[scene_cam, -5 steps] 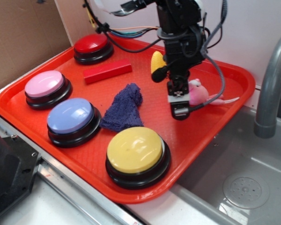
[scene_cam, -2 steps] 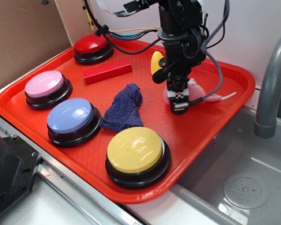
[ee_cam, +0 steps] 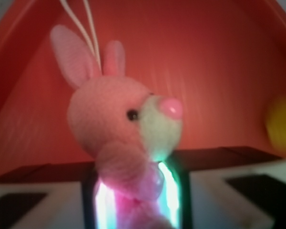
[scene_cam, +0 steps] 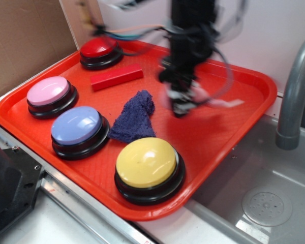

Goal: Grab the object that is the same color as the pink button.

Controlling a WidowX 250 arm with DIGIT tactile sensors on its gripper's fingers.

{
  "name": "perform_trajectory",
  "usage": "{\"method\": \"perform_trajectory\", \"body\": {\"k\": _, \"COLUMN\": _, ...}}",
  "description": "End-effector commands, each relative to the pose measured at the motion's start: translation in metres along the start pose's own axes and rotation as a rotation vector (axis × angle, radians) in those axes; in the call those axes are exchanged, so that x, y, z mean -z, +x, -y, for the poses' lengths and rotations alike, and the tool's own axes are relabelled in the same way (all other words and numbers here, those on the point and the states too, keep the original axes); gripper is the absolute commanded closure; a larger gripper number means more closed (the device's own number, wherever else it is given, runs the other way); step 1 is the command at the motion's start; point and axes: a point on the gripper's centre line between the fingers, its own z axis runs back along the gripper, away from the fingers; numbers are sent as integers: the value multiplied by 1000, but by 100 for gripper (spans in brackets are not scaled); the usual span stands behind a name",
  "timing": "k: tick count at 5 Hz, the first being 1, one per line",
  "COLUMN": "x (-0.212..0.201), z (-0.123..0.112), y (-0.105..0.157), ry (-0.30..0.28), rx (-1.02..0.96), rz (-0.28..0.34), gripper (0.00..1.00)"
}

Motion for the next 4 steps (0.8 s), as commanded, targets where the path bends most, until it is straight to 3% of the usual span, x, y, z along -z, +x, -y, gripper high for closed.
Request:
{"method": "perform_trajectory", "body": {"k": 1, "x": -114, "z": 0, "y": -76, "ry": 21, "rx": -444, "rz": 57, "gripper": 100}}
{"method": "perform_trajectory", "body": {"k": 2, "x": -140, "z": -5, "y": -103, "ry": 54, "rx": -546, "rz": 33, "gripper": 100}}
{"method": "perform_trajectory", "body": {"k": 3, "x": -159, "z": -6, "y": -113, "ry": 120, "rx": -652, "rz": 48, "gripper": 100}}
{"method": "perform_trajectory", "body": {"k": 4, "x": -159, "z": -14, "y": -108, "ry": 139, "rx": -717, "rz": -13, "gripper": 10}}
